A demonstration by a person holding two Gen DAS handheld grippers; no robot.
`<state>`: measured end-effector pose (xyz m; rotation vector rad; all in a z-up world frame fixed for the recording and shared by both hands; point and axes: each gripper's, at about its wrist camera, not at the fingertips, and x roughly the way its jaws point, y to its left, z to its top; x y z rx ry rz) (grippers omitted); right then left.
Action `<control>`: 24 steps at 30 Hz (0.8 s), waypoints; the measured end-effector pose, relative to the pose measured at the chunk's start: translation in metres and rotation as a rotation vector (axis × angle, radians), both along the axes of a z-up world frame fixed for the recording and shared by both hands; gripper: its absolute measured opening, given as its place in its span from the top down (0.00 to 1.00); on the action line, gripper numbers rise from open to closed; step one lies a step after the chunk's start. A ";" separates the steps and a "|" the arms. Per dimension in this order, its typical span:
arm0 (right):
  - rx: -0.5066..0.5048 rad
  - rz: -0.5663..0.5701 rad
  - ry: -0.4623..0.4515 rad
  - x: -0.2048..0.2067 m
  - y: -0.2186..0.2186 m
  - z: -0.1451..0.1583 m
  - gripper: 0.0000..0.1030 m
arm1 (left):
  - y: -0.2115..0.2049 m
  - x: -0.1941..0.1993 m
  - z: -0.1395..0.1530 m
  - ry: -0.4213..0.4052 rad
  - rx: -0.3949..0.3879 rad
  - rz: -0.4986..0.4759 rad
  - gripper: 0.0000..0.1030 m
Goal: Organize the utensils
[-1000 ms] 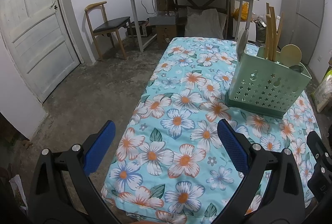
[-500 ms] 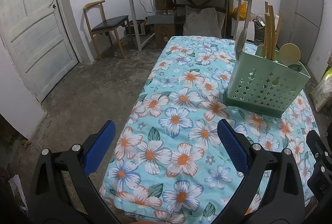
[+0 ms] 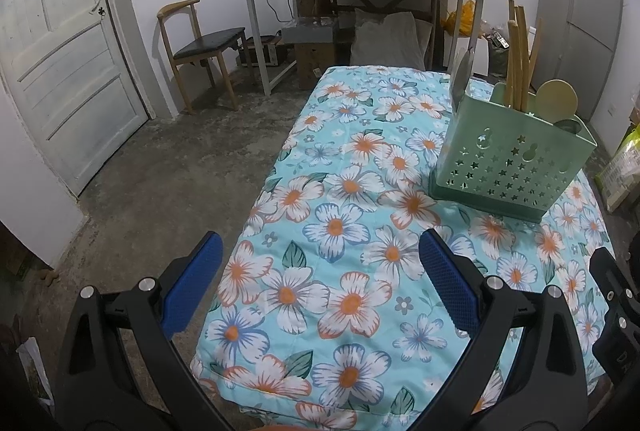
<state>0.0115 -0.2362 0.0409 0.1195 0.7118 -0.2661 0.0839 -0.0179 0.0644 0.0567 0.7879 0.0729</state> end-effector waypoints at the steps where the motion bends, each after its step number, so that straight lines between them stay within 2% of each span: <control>1: -0.001 0.000 0.001 0.000 0.001 0.000 0.06 | 0.000 0.000 0.000 0.000 0.000 0.000 0.08; 24: -0.001 0.000 0.006 0.000 0.002 -0.003 0.06 | -0.001 0.000 -0.005 0.010 -0.008 -0.012 0.08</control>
